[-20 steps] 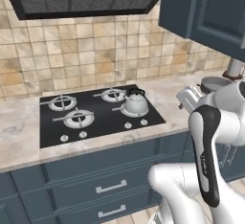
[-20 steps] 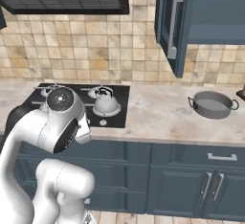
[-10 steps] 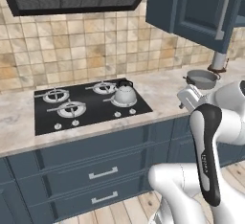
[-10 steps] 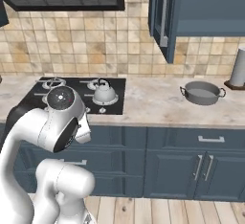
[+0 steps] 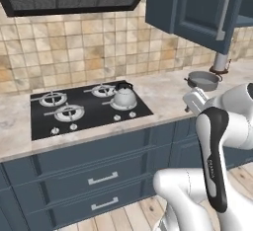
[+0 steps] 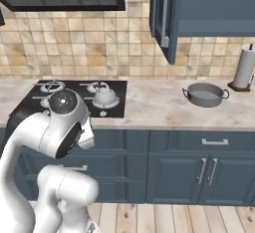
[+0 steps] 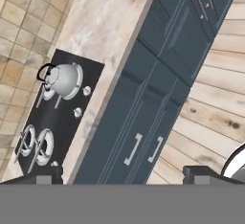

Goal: Pick the kettle from the cabinet and place it on a stove burner. Then pick the pot from the counter and place it on another stove burner. Finally, turn both burners on.

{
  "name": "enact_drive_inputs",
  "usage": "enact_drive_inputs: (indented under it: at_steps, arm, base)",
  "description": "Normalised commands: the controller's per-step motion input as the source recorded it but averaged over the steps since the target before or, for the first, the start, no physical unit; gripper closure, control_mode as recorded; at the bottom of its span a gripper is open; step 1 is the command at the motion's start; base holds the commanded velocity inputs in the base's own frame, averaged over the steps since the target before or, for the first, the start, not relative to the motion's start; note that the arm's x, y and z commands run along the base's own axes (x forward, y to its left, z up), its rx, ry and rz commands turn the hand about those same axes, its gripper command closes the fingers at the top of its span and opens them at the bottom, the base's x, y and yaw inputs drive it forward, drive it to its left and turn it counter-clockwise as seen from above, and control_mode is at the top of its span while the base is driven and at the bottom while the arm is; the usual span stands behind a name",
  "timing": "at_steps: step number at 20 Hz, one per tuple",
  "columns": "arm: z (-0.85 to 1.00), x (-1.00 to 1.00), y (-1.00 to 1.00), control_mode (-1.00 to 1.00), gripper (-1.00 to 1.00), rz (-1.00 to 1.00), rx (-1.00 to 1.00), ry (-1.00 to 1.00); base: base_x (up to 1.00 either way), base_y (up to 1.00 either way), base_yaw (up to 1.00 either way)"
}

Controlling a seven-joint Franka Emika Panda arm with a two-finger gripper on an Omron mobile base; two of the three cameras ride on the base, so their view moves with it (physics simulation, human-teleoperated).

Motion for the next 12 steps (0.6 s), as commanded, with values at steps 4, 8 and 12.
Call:
enact_drive_inputs:
  at_steps: [4, 8, 12]
  arm:
    - [0.0, 0.0, 0.0, 1.0, -1.0, 0.0, 0.0, 0.0]
    - [0.0, 0.0, 0.0, 1.0, -1.0, 0.0, 0.0, 0.0]
    - [0.0, 0.0, 0.0, 1.0, -1.0, 0.0, 0.0, 0.0]
  base:
    - [0.0, -0.4, -0.01]
    - [0.02, -0.46, 0.0]
    - [0.03, -0.48, 0.0]
